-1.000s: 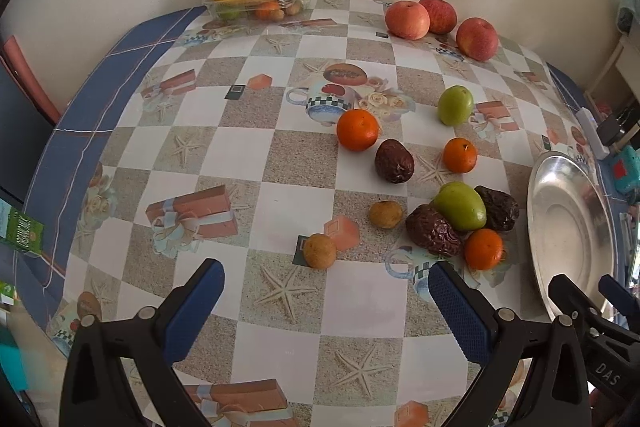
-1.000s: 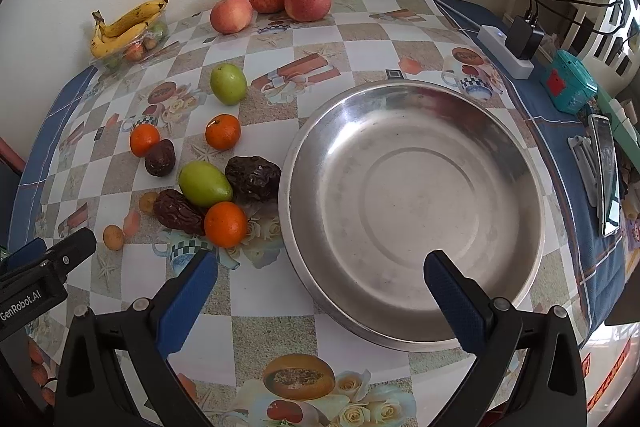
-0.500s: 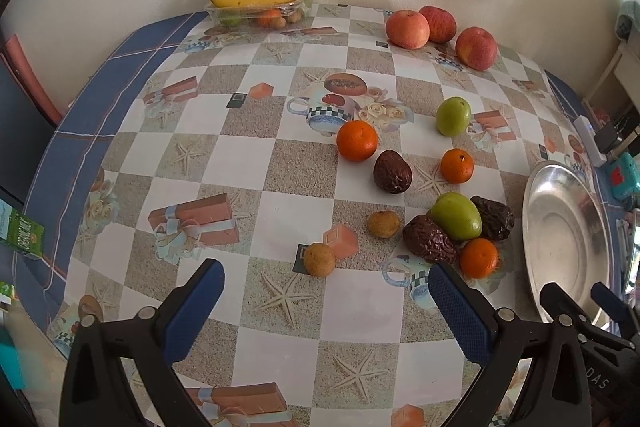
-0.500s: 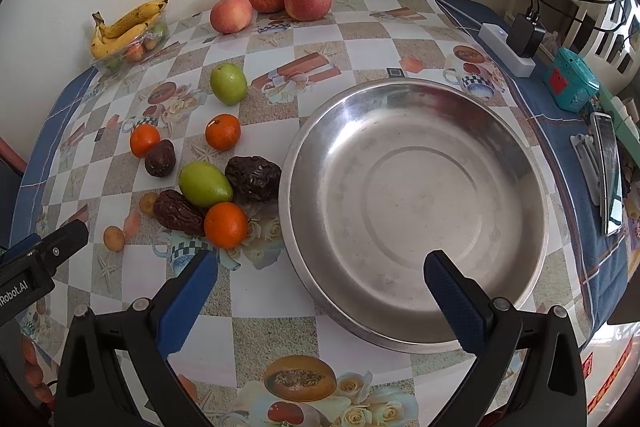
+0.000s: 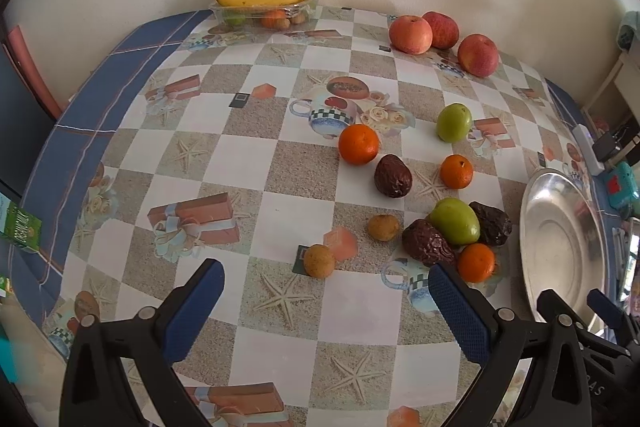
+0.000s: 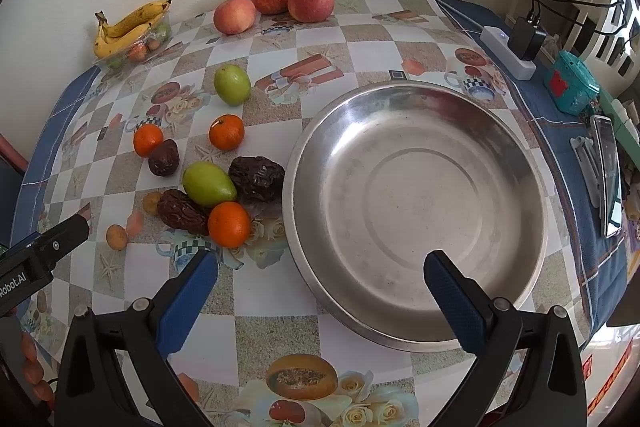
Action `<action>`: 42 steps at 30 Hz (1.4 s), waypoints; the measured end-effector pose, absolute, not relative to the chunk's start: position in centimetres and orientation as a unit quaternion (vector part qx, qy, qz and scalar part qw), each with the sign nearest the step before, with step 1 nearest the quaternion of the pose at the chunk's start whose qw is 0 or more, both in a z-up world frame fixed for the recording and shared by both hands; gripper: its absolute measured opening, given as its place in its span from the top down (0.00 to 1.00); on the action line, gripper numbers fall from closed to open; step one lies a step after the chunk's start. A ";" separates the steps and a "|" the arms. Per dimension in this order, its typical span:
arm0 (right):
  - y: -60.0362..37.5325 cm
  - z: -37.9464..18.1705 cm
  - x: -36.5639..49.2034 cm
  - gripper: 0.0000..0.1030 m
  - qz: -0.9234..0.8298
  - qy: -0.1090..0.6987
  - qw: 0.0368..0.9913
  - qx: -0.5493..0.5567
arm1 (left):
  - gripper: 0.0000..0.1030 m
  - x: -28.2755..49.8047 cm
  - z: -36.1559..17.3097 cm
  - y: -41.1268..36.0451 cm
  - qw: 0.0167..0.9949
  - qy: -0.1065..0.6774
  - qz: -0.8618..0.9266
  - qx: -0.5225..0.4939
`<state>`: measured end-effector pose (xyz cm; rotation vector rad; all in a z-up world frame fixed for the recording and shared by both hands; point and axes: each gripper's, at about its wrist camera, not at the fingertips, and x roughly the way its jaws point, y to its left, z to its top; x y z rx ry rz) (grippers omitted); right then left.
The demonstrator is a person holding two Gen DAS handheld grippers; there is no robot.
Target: Organize fruits
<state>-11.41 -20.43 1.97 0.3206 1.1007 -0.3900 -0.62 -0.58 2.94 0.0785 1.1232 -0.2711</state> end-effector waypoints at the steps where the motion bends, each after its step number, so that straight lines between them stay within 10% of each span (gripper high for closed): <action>1: -20.4 2.0 -11.4 0.00 -0.183 0.517 0.822 0.149 | 0.00 -0.6 2.9 -0.6 0.837 0.531 -0.128 0.037; 42: -20.3 -0.2 -9.9 0.00 -0.171 0.496 0.839 0.145 | 0.00 1.7 -1.4 -0.4 0.816 0.567 -0.115 0.007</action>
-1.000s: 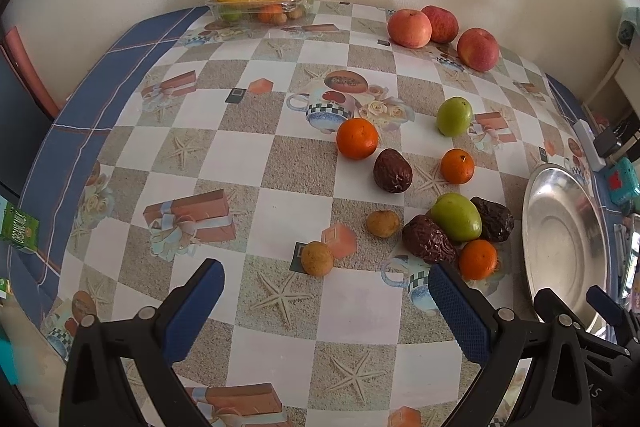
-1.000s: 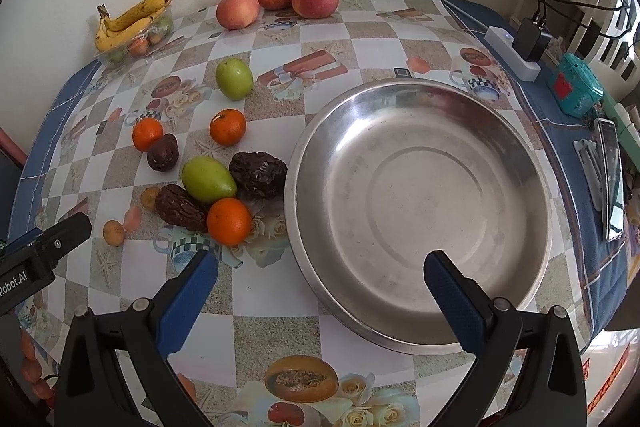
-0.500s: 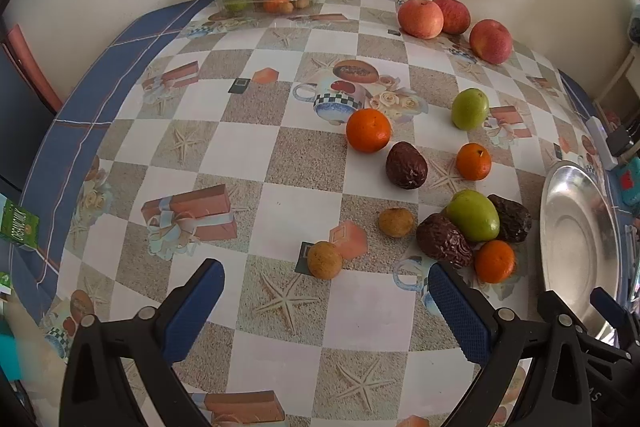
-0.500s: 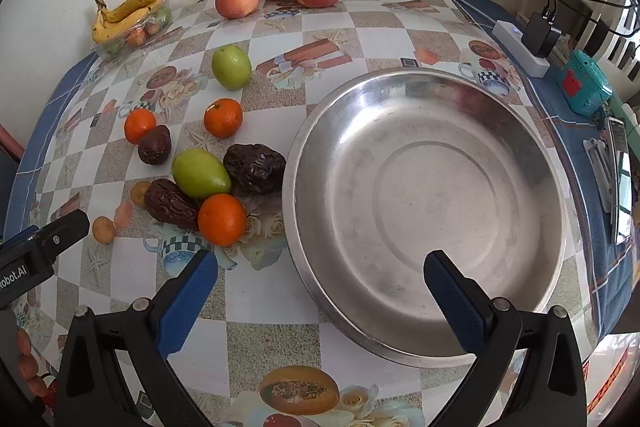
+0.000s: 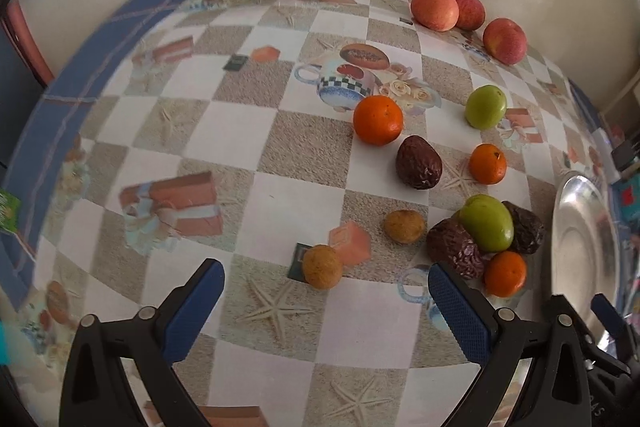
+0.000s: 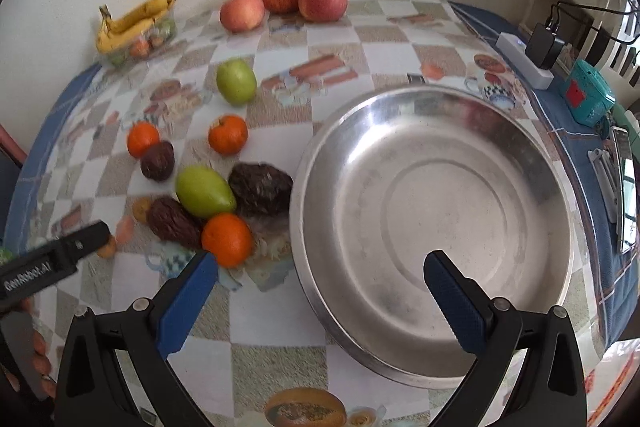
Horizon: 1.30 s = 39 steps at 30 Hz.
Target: Organize fruits
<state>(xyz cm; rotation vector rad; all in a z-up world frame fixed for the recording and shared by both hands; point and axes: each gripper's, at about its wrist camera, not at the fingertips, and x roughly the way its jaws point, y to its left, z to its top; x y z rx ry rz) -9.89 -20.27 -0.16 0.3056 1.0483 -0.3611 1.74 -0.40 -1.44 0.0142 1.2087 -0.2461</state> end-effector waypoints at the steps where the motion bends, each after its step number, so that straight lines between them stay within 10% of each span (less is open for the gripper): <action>1: -20.3 0.0 -9.8 0.00 -0.168 0.490 0.842 0.149 | 0.00 1.8 -1.4 -0.2 0.816 0.567 -0.117 -0.001; 15: -17.5 2.5 -7.8 0.01 -0.057 0.429 0.894 0.119 | 0.00 3.0 -1.5 1.8 0.816 0.567 -0.099 -0.048; 20: -17.6 1.1 -7.1 0.15 -0.049 0.451 0.883 0.120 | 0.01 2.9 -1.8 1.7 0.813 0.572 -0.103 -0.046; 39: -17.0 -3.0 -5.2 0.62 -0.035 0.523 0.842 0.128 | 0.66 3.1 -3.9 1.1 0.777 0.614 -0.124 -0.055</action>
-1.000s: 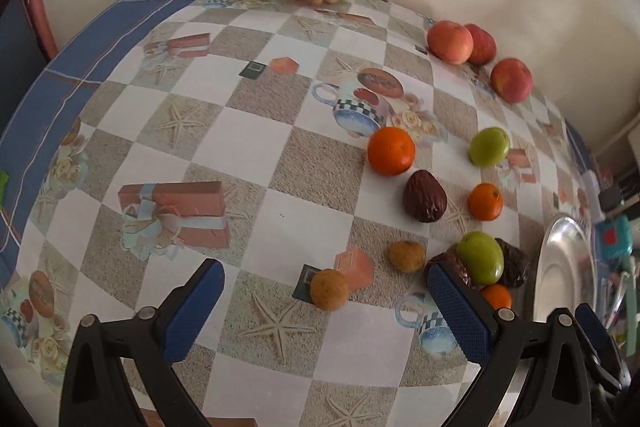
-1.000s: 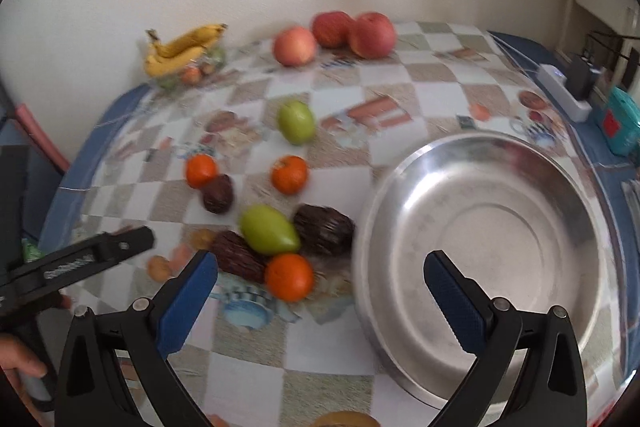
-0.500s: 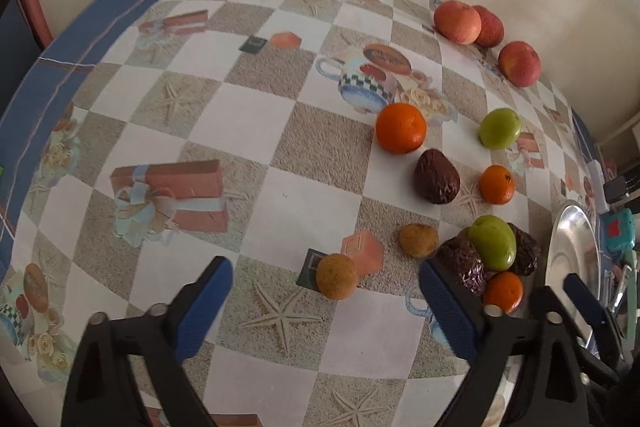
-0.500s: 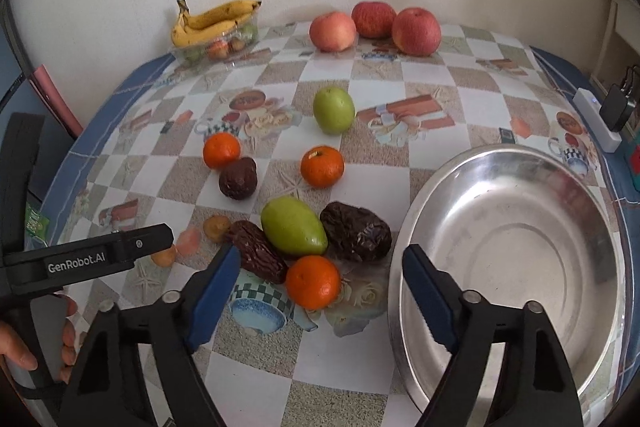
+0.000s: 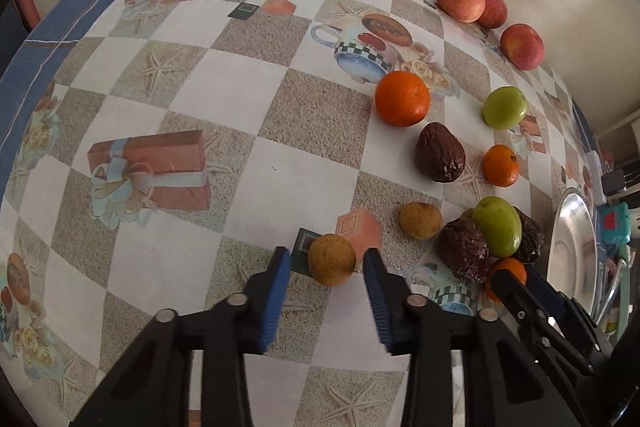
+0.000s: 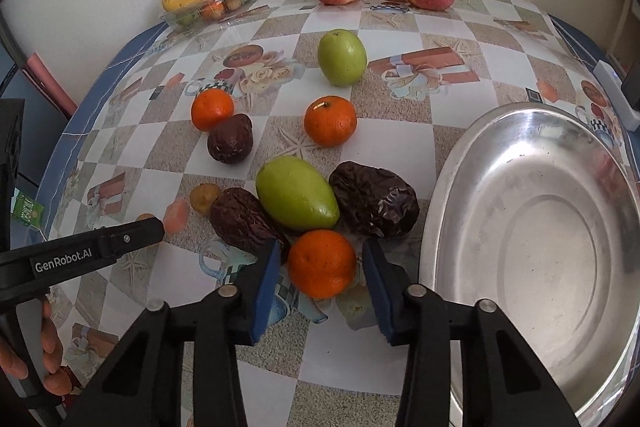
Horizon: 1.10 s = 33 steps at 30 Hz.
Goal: Organize fruits
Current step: 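Grasp the tangerine with the right gripper while the left gripper grasps the small brown kiwi, then carry both fruits over the steel bowl and open both grippers to drop them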
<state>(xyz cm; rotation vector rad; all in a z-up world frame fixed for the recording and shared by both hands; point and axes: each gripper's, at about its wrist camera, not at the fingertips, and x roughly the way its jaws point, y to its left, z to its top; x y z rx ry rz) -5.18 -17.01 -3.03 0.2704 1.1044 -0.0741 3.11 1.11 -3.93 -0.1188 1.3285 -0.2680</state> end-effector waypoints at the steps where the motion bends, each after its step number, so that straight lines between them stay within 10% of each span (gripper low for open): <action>1: -16.9 -3.0 -5.2 0.63 -0.035 0.524 0.842 0.127 | 0.69 3.1 -3.9 1.1 0.777 0.615 -0.125 -0.054; 33: -26.8 0.9 -8.8 0.65 -0.203 0.461 0.828 0.246 | 0.74 -1.0 2.3 -9.5 0.815 0.516 -0.259 0.051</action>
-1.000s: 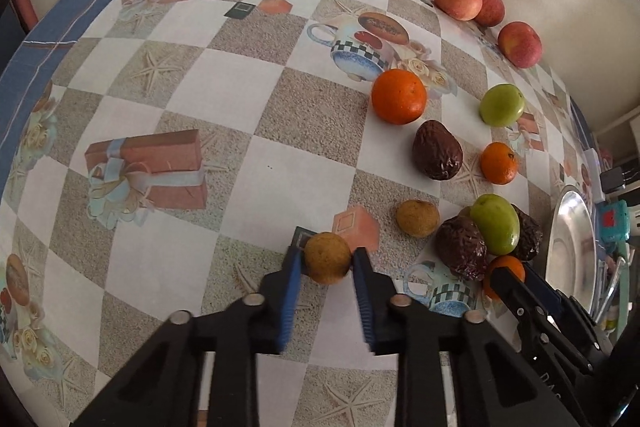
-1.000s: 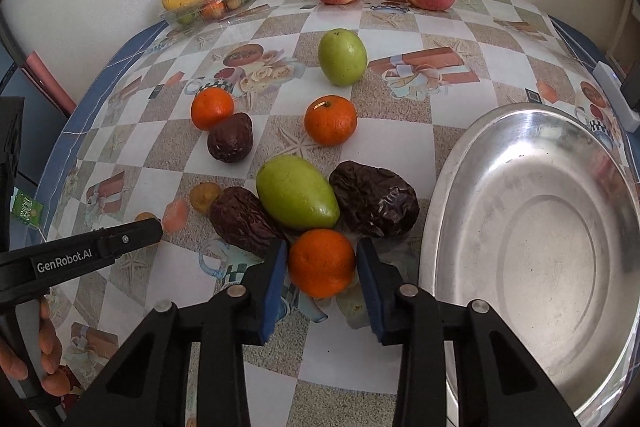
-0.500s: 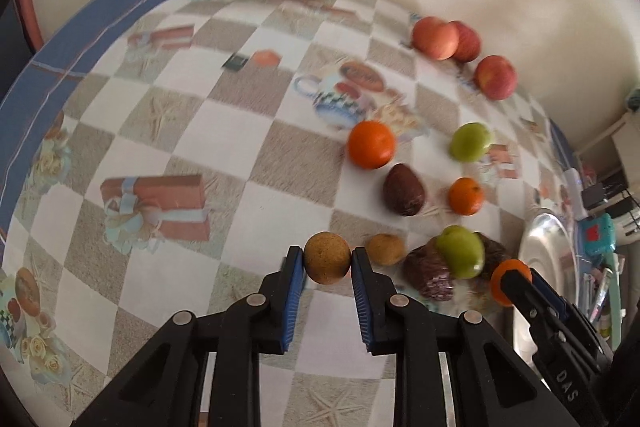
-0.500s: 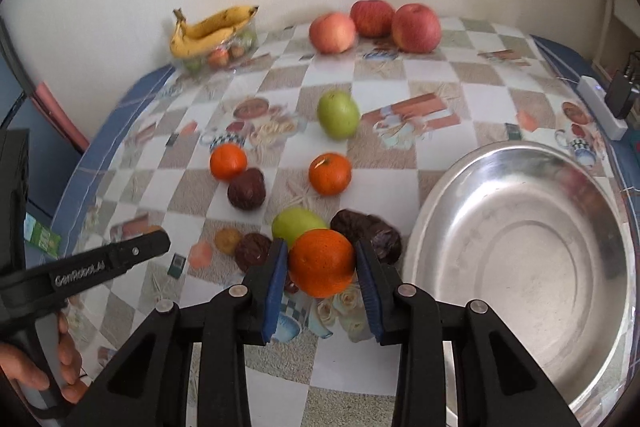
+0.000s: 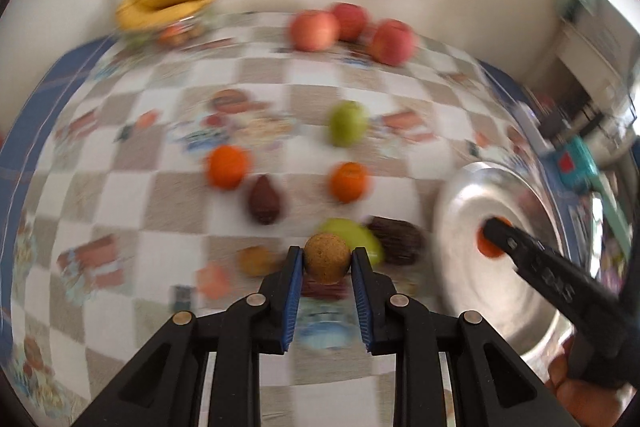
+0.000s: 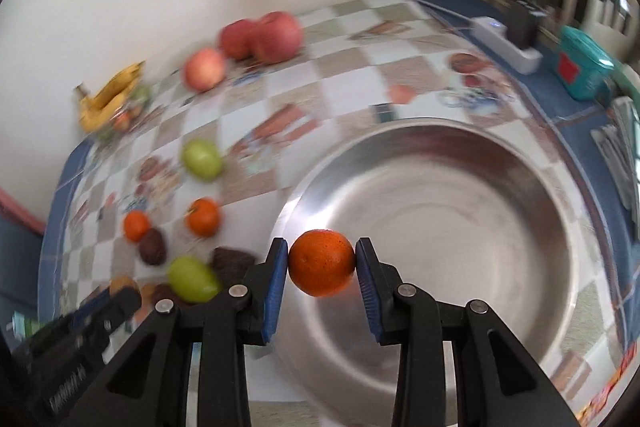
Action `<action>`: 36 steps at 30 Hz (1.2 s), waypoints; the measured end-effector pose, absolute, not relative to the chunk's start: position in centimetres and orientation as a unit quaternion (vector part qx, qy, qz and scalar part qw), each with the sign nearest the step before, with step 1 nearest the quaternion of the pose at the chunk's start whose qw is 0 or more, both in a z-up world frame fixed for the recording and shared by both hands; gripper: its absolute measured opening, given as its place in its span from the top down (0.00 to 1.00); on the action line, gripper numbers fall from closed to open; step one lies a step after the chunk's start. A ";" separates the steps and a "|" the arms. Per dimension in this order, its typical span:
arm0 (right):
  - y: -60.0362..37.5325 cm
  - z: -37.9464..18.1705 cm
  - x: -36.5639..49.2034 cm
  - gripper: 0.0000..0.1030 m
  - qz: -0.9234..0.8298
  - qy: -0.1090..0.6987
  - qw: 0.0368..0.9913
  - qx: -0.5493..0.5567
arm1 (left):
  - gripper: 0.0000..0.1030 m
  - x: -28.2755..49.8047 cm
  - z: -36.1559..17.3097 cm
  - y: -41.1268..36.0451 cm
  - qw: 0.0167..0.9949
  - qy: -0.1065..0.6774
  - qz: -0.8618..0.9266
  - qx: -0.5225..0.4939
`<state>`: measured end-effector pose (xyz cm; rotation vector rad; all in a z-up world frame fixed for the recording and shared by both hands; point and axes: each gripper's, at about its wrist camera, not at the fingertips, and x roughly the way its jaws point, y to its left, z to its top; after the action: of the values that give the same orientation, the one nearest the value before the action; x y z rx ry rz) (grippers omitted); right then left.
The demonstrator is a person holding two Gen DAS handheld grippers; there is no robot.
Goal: Organize fruits
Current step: 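Carry both fruits over the steel bowl and open both grippers to drop them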
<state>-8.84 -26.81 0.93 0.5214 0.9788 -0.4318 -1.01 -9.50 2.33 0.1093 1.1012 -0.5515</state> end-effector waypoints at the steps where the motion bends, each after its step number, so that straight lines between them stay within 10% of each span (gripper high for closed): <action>1: -27.5 0.8 -9.1 0.65 -0.210 0.463 0.823 0.254 | 0.74 -1.5 2.3 -10.7 0.811 0.515 -0.270 0.063; 13: -32.8 -0.4 -12.1 0.64 -0.251 0.449 0.791 0.331 | 0.72 -6.6 0.8 -21.3 0.769 0.503 -0.371 0.135; 22: -32.4 -0.5 -12.1 0.63 -0.255 0.455 0.789 0.325 | 0.51 -6.0 0.1 -19.6 0.760 0.527 -0.363 0.111; 32: -31.3 -0.3 -11.3 0.33 -0.258 0.469 0.790 0.300 | 0.25 -2.4 0.5 -14.7 0.775 0.562 -0.280 0.072; 36: -30.6 -0.4 -10.7 0.18 -0.256 0.477 0.793 0.278 | 0.00 0.2 0.0 -11.1 0.789 0.575 -0.214 0.033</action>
<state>-10.67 -30.59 -0.38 0.5978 1.0257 -0.5513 0.18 -11.14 -0.03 0.0713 1.2385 -0.4599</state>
